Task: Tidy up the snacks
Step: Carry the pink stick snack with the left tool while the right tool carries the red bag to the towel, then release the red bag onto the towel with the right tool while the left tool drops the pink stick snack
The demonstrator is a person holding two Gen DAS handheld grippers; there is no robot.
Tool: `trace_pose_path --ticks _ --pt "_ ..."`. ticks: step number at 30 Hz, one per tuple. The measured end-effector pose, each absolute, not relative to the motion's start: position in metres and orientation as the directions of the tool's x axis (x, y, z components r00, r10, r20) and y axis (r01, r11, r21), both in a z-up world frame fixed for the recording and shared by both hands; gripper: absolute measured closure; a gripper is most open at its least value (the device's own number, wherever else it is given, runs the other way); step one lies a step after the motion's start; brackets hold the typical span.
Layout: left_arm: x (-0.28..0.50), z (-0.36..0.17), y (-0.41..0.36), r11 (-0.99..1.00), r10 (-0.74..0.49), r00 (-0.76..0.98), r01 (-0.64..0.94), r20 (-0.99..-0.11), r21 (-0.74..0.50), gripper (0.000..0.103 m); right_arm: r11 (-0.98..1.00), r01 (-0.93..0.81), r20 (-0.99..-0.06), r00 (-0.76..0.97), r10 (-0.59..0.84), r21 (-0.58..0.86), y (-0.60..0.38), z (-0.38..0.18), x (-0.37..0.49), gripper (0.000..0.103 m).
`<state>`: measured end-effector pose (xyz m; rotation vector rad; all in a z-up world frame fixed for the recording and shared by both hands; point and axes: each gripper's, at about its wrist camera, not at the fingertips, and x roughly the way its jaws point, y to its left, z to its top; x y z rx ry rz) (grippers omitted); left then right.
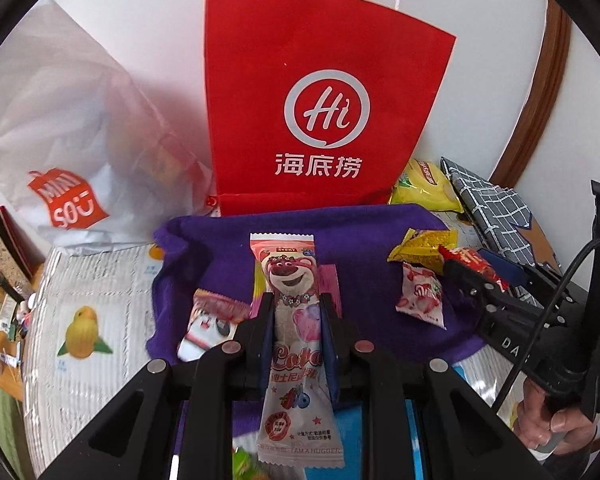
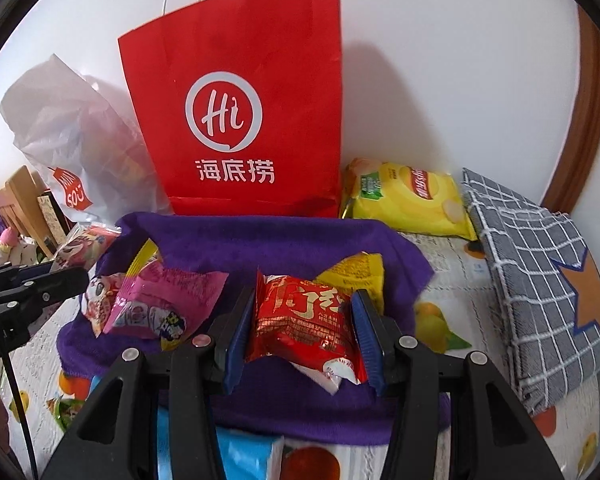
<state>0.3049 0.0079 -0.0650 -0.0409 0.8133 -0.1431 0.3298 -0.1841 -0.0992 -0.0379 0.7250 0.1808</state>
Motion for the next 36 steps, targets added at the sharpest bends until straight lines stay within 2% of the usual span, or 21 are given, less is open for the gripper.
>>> trace_pose_path --ticks 12,36 --pt "0.350 -0.087 0.009 0.991 -0.133 0.648 0.107 -0.750 -0.083 0.083 0.978 -0.209 -0.685 0.716 0.135 -0.026 -0.171 -0.117 0.370 0.055" --pt "0.357 -0.106 0.011 0.993 -0.113 0.633 0.095 -0.766 -0.068 0.083 0.973 -0.230 -0.735 0.664 0.137 -0.027 -0.169 -0.140 0.383 0.053"
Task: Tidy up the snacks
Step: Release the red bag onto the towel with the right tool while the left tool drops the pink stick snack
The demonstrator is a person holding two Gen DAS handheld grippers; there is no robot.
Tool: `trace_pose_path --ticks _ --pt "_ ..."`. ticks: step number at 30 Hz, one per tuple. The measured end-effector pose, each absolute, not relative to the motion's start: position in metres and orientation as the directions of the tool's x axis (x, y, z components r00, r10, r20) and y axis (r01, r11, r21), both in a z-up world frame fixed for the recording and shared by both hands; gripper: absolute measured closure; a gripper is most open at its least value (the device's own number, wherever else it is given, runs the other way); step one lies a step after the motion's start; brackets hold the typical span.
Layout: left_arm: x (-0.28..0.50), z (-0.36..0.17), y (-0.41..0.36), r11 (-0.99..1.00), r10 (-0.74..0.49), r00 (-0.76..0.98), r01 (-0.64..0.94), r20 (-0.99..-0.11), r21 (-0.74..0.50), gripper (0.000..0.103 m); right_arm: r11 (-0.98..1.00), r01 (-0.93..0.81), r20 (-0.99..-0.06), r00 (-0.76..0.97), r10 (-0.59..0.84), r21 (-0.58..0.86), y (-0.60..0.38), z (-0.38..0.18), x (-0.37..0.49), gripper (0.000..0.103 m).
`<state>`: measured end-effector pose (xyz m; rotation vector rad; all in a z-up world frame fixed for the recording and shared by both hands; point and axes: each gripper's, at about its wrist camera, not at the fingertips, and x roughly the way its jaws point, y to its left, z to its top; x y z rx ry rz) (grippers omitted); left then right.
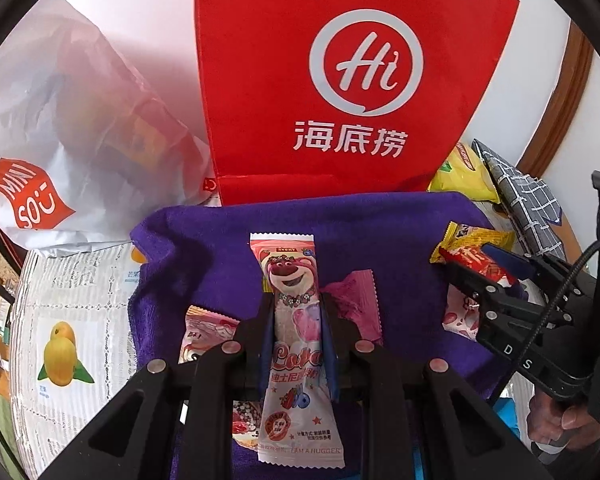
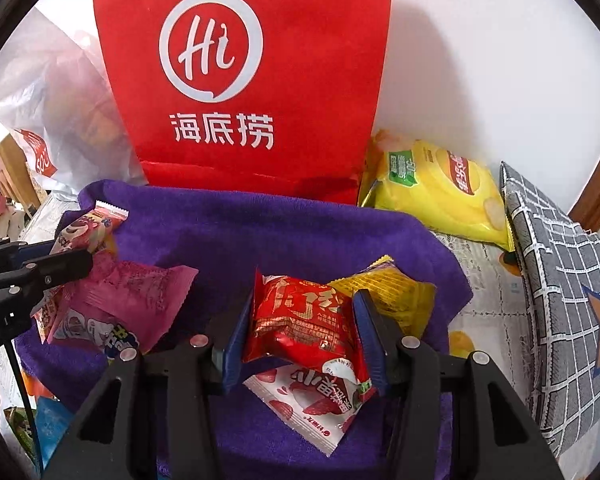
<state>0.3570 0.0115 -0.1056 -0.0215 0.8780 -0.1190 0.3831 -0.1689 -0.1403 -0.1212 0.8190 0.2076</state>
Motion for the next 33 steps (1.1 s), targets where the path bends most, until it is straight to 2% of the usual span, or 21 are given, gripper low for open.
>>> trace_pose_path --ticks 19,33 --pt "0.357 -0.107 0.012 0.993 -0.118 0.630 0.095 -0.768 -0.075 0.080 0.971 -0.236 -0.740 0.660 0.132 -0.037 -0.163 -0.141 0.384 0.048" --pt "0.356 -0.108 0.008 0.993 -0.113 0.627 0.096 -0.770 -0.068 0.080 0.973 -0.230 -0.719 0.678 0.154 -0.009 -0.174 -0.128 0.381 0.036"
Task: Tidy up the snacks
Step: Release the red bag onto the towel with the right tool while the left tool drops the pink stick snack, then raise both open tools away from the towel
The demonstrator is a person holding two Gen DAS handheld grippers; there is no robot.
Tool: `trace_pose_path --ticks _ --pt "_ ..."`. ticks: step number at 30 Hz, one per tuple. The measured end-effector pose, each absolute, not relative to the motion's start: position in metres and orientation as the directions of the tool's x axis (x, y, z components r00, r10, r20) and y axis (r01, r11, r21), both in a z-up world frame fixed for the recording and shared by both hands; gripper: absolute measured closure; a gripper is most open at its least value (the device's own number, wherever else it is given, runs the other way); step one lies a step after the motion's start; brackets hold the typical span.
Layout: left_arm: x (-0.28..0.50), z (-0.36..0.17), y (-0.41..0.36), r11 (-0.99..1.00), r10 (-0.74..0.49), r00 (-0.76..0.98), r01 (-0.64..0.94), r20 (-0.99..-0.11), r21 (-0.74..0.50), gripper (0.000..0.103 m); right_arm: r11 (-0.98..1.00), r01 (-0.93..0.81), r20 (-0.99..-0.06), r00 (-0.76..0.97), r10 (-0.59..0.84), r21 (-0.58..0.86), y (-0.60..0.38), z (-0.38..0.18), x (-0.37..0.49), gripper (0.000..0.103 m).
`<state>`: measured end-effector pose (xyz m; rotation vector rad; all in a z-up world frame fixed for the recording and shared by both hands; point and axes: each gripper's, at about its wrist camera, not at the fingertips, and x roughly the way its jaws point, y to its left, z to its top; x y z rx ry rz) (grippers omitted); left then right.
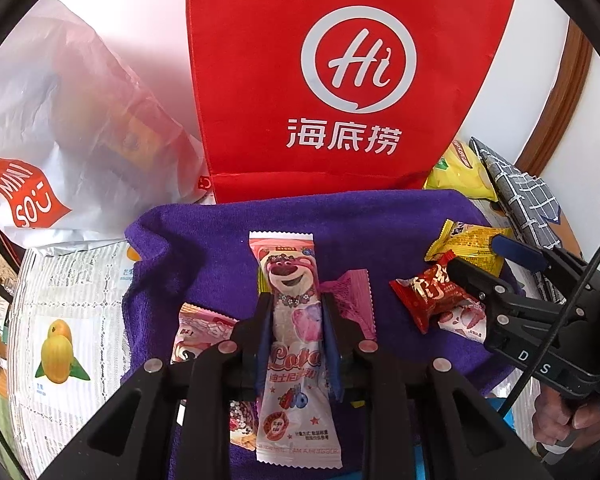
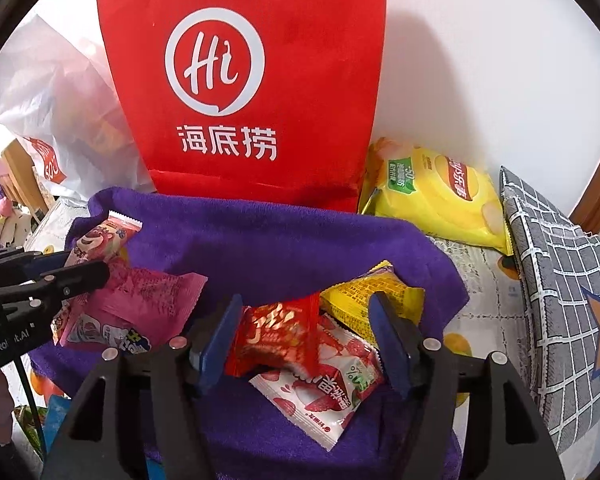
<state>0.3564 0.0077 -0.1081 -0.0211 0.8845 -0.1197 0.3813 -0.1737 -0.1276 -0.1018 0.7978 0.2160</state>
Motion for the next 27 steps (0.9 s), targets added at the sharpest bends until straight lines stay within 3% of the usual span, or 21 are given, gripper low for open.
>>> trace_pose_path --ticks 4,7,11,27 --pt "0.357 -0.108 0.007 0.992 -0.123 0.623 0.101 -0.772 -0.077 0.078 0.976 -0.219 -0.713 0.686 0.147 -0.010 -0.177 -0.122 0.379 0.035" --pt "0.356 -0.106 0.007 0.990 -0.141 0.621 0.108 -0.771 -0.095 0.071 0.978 -0.210 -0.708 0.691 0.145 -0.004 -0.180 -0.118 0.378 0.035" --pt "0.352 -0.101 0.004 0.987 -0.157 0.634 0.125 -0.758 -0.099 0.047 0.977 -0.215 -0.702 0.696 0.151 -0.003 -0.181 -0.114 0.375 0.035" --pt "0.349 -0.094 0.003 0.989 -0.139 0.638 0.123 -0.757 -0.077 0.041 0.980 -0.199 -0.698 0.700 0.152 0.013 -0.182 -0.102 0.368 0.026"
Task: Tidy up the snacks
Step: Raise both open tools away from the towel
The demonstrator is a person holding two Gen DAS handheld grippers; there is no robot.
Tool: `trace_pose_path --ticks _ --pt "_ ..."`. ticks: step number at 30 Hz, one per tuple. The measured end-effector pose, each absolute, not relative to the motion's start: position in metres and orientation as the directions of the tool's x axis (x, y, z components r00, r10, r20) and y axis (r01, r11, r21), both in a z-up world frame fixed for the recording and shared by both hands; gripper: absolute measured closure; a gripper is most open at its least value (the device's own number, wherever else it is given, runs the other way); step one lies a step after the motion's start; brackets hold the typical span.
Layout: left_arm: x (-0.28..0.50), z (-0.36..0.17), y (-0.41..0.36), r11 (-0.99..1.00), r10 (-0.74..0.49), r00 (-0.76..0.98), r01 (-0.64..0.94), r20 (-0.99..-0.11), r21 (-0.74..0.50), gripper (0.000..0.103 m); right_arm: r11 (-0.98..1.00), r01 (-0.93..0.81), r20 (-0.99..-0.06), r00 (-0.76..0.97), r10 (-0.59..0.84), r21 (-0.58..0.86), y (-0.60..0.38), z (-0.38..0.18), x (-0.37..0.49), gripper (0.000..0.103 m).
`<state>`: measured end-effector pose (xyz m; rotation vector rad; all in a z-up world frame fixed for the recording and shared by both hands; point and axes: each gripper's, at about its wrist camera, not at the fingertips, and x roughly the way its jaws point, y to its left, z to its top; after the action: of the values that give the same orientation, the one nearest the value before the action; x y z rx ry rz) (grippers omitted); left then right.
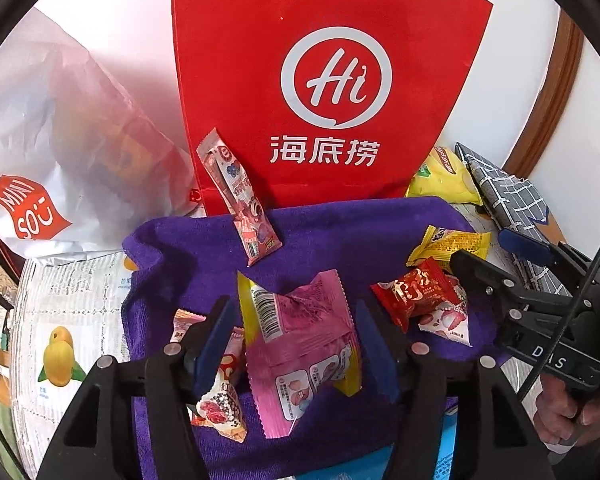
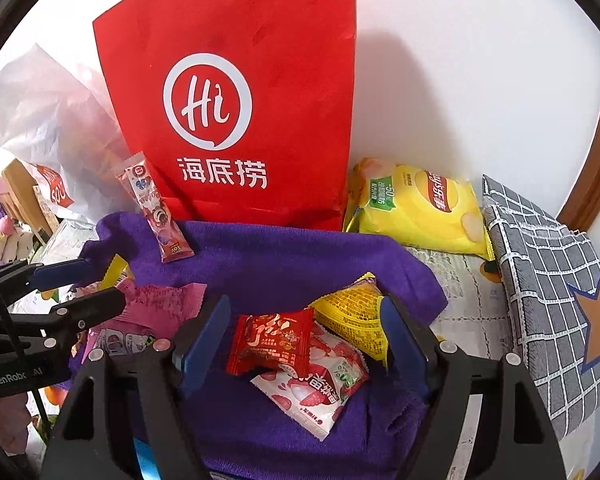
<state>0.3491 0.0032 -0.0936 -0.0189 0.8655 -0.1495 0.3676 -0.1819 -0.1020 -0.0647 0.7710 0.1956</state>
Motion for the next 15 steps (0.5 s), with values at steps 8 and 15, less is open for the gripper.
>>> trace_pose_path --ticks 8,15 --pt "0.340 -0.084 -0.008 0.993 -0.051 0.656 0.116 -0.753 0.034 0.034 0.988 -0.151 -0.682 0.726 0.091 -0.029 -0.184 -0.093 0.352 0.020" --pt "0.323 -0.066 -0.021 0.988 -0.064 0.688 0.146 -0.723 0.051 0.027 0.997 -0.029 -0.667 0.744 -0.022 -0.065 -0.201 -0.075 0.325 0.013"
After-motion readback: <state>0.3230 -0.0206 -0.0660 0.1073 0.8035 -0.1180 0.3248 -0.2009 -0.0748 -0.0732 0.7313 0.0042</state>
